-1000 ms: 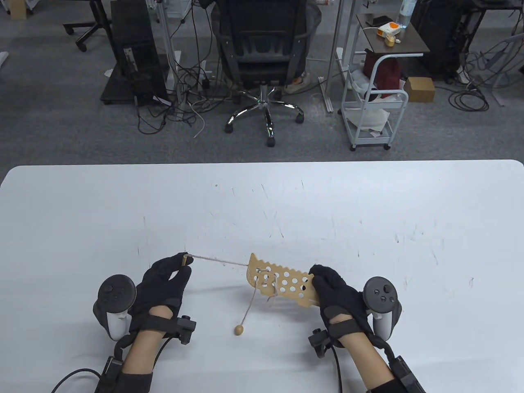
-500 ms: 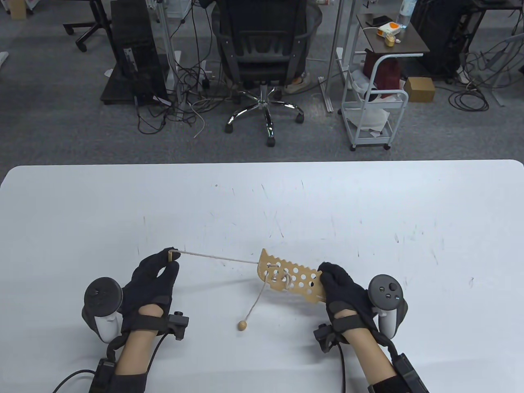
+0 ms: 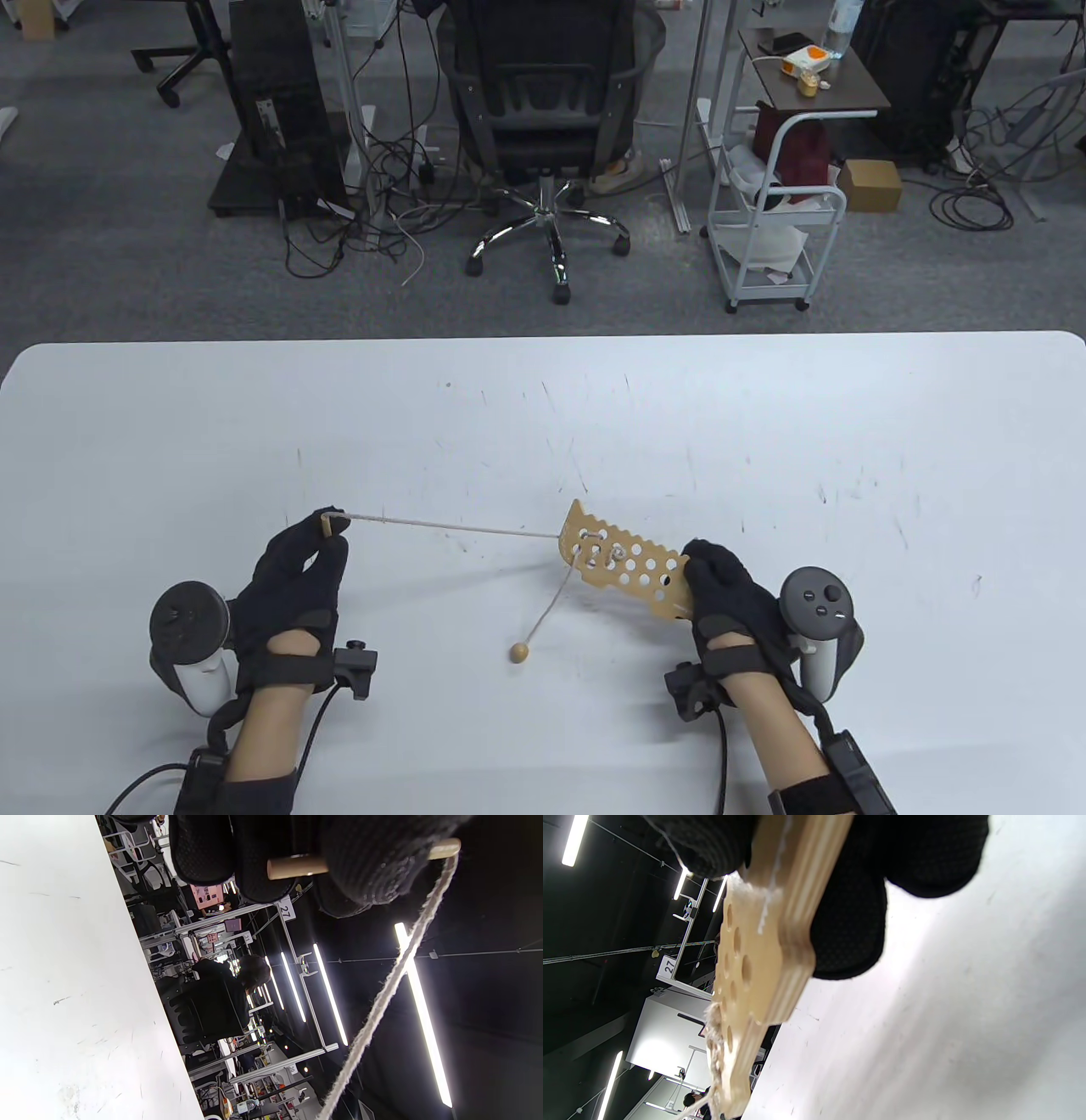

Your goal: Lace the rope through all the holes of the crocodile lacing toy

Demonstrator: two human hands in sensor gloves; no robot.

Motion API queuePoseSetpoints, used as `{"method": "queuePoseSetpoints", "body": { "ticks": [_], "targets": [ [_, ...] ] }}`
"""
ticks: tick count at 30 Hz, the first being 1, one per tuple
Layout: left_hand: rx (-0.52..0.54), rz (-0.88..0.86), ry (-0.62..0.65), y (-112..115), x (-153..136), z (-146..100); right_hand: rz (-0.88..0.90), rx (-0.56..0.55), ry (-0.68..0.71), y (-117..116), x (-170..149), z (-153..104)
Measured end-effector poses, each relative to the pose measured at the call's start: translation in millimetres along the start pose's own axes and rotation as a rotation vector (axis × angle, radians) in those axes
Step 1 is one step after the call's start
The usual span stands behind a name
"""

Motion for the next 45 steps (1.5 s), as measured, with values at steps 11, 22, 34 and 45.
{"method": "queuePoseSetpoints", "body": {
  "ticks": [11, 22, 34, 45],
  "targets": [
    [0.12, -0.09, 0.004, -20.6, -0.4, -5.4, -0.014, -0.07, -0.025, 15.2, -6.6, 3.8],
    [0.083, -0.096, 0.018, -16.6, 2.2, -3.1, 0.006, -0.063, -0.022, 15.1, -7.4, 5.6],
    [-0.03, -0.052, 0.023, 6.1, 3.6, 0.2, 0.001, 0.016, 0.069, -7.1, 10.7, -6.0],
    [-0.198, 0.114, 0.051, 37.7, 6.1, 1.0, 0.031, 0.11, 0.127, -24.8, 23.6, -18.3]
  ]
}}
Point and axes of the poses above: the tracker on the back of each hand, its own x axis roughly to the thumb side, its own z axis roughly from the wrist to the fingertips, y = z × x, the point moved 5 cm from there along z, roughly from the wrist to the fingertips, and after that the axes turned 2 degrees about -x, right-handed, at the moved point
